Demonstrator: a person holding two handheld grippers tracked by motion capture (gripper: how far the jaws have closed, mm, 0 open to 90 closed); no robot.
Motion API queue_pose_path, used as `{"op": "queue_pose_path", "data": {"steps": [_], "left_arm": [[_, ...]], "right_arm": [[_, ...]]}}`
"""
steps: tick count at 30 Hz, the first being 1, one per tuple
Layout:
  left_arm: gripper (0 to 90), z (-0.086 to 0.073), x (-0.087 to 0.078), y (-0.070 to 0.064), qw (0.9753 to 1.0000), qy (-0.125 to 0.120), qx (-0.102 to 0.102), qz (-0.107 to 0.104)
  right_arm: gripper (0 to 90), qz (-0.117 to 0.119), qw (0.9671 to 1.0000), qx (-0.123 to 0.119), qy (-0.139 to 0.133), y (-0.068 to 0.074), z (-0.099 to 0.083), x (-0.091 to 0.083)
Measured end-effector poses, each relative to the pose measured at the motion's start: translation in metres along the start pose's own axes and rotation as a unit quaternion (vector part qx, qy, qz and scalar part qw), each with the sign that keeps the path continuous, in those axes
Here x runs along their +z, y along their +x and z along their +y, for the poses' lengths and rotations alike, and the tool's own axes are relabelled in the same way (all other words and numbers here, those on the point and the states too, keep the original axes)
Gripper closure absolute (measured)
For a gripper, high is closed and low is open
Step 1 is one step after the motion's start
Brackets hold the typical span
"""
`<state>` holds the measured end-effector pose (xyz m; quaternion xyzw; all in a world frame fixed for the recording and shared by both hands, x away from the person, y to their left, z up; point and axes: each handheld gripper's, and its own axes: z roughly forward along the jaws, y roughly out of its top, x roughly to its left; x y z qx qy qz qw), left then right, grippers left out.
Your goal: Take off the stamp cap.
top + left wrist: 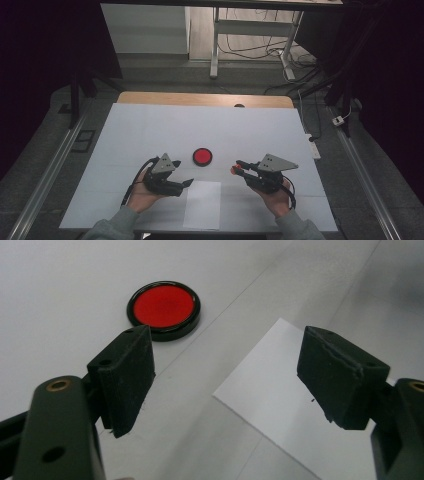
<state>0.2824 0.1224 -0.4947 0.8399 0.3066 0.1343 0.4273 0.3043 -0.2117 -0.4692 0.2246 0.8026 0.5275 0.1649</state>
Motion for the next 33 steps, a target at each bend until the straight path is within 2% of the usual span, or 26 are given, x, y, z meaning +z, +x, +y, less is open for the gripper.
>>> {"op": "queue_pose_path", "data": {"steps": [7, 12, 18, 21, 24, 29, 33], "left_arm": [[23.5, 0.008, 0.009, -0.008, 0.9998, 0.002, 0.016, -0.009], [23.7, 0.013, 0.012, -0.013, 0.9998, -0.001, 0.013, -0.015], [23.8, 0.022, 0.022, -0.025, 0.9994, 0.004, 0.02, -0.028], [24.1, 0.027, 0.026, -0.03, 0.9992, -0.003, 0.016, -0.037], [24.3, 0.03, 0.031, -0.036, 0.9989, 0.002, 0.026, -0.038], [25.1, 0.031, 0.038, -0.036, 0.9987, 0.002, 0.03, -0.04], [25.9, 0.032, 0.042, -0.033, 0.9988, -0.002, 0.028, -0.039]], "right_arm": [[72.0, 0.004, 1.0, -0.004, 0.0, 0.003, 0.001, 0.003], [72.0, 0.008, 1.0, -0.004, 0.001, 0.005, 0.002, 0.004], [72.0, 0.014, 0.9999, -0.009, 0.002, 0.008, 0.003, 0.008], [72.0, 0.017, 0.9998, -0.011, 0.0, 0.01, 0.004, 0.008], [72.0, 0.018, 0.9998, -0.009, -0.002, 0.01, 0.004, 0.008], [72.0, 0.025, 0.9997, -0.003, 0.0, 0.01, 0.002, 0.01], [72.0, 0.038, 0.9992, 0.014, -0.002, 0.01, 0.0, 0.013]]}}
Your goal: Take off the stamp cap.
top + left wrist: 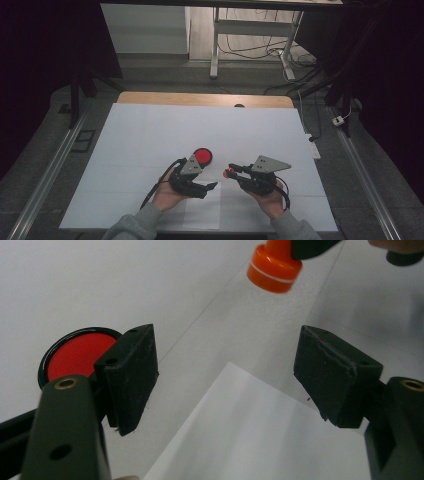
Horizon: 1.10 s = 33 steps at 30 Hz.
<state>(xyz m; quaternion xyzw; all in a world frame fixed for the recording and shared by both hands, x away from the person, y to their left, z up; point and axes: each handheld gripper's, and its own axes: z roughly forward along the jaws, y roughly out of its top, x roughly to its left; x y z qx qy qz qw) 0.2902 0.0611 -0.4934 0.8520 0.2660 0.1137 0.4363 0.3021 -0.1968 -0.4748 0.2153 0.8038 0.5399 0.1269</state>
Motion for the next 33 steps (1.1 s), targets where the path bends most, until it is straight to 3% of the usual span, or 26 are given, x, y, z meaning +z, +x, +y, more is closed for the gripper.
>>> {"op": "queue_pose_path", "data": {"steps": [4, 26, 33], "left_arm": [[26.4, 0.0, 0.003, 0.0, 1.0, 0.001, 0.006, -0.003], [34.0, 0.008, 0.019, -0.012, 0.9993, 0.01, 0.032, -0.015], [40.5, 0.009, 0.022, -0.014, 0.9991, 0.006, 0.039, -0.015]], "right_arm": [[72.0, 0.007, 0.9999, 0.013, -0.002, 0.001, -0.002, 0.004], [72.0, 0.011, 0.9999, 0.011, 0.0, 0.007, -0.003, 0.009], [72.0, 0.011, 0.9999, 0.012, 0.0, 0.008, -0.004, 0.01]]}}
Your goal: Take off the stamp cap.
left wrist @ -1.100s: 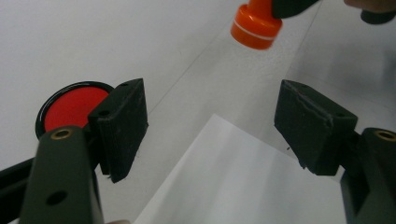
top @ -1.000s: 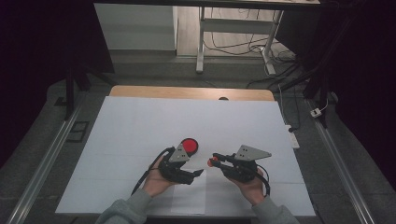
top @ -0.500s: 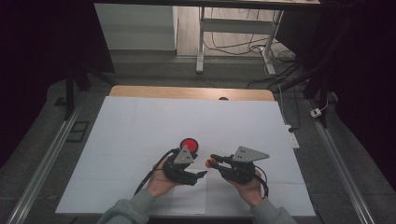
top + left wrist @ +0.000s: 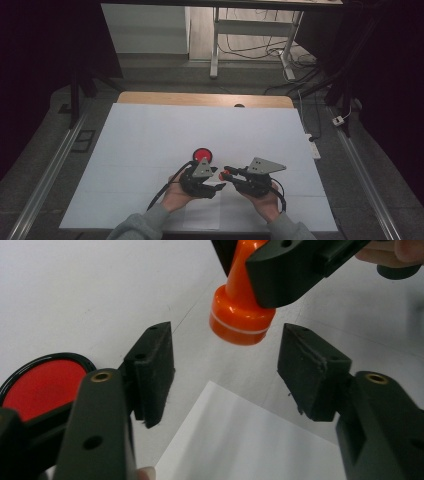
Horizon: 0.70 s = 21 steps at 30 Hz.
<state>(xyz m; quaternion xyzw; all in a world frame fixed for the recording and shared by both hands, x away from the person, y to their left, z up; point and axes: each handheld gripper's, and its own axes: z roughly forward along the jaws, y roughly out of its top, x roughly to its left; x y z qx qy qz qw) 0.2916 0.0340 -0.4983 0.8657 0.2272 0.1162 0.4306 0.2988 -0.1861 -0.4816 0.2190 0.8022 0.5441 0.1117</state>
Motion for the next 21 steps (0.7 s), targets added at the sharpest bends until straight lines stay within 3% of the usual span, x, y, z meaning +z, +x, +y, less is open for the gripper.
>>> {"op": "queue_pose_path", "data": {"steps": [21], "left_arm": [[59.3, 0.0006, 0.0039, -0.0021, 0.9997, 0.008, 0.024, 0.006]], "right_arm": [[72.0, 0.006, 1.0, 0.0, -0.002, 0.0017, -0.0005, 0.0036]]}}
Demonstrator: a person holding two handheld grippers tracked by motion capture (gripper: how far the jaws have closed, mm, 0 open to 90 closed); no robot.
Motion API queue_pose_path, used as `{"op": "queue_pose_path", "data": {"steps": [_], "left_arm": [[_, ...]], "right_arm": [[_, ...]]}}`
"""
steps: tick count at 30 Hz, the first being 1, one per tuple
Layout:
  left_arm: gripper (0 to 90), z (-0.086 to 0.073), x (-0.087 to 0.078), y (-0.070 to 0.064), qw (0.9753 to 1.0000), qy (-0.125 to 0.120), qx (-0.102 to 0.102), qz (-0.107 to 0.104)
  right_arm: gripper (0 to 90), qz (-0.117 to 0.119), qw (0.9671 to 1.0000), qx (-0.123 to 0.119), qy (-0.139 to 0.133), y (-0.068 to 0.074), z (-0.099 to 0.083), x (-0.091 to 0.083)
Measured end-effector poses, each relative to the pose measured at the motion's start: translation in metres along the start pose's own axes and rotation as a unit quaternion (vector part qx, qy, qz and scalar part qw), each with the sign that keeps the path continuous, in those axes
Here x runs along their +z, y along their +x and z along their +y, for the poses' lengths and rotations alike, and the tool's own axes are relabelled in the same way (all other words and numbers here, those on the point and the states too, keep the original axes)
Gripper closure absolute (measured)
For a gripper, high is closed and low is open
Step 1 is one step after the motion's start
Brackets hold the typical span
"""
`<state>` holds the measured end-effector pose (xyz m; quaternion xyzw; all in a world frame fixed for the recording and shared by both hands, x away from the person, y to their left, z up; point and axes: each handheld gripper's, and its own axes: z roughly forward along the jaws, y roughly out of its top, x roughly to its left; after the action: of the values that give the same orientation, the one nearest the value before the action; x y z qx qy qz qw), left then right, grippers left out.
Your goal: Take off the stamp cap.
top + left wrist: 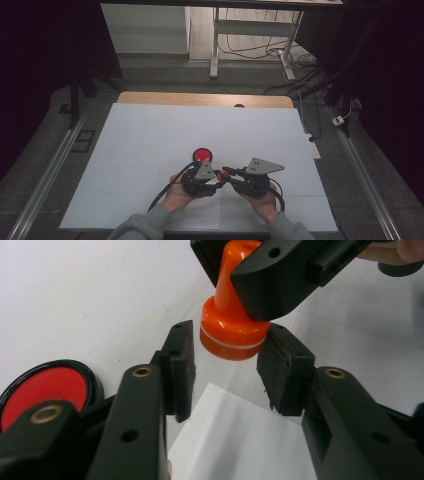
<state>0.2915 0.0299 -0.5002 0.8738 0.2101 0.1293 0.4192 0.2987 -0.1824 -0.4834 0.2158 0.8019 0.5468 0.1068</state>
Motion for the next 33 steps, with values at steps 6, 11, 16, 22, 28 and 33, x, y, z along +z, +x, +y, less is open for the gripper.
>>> {"op": "queue_pose_path", "data": {"steps": [6, 11, 16, 22, 28, 33], "left_arm": [[63.2, -0.0004, 0.0014, -0.0017, 1.0, -0.001, 0.003, 0.0], [63.7, -0.0008, 0.0016, -0.0012, 1.0, -0.001, 0.002, -0.002], [64.1, -0.0008, 0.0012, -0.0007, 1.0, -0.004, 0.002, -0.003], [64.9, -0.0008, 0.0, 0.0003, 1.0, -0.005, 0.001, -0.005], [65.2, -0.0009, -0.0005, -0.0001, 1.0, -0.005, 0.001, -0.002], [65.3, -0.0012, -0.0009, -0.0005, 1.0, -0.005, 0.006, 0.0]], "right_arm": [[72.0, 0.002, 1.0, 0.002, 0.0, -0.0002, -0.0004, 0.0003], [72.1, 0.001, 1.0, 0.002, 0.0, 0.0, -0.0007, 0.0003], [72.2, 0.0, 1.0, 0.003, -0.003, 0.0003, -0.0007, 0.0003], [72.3, 0.0, 0.9999, 0.007, -0.01, 0.0004, -0.0013, -0.0001], [72.4, -0.002, 0.9999, 0.008, -0.014, 0.0011, -0.0016, -0.0001], [72.5, -0.003, 0.9999, 0.007, -0.015, 0.0018, -0.0016, -0.0001]]}}
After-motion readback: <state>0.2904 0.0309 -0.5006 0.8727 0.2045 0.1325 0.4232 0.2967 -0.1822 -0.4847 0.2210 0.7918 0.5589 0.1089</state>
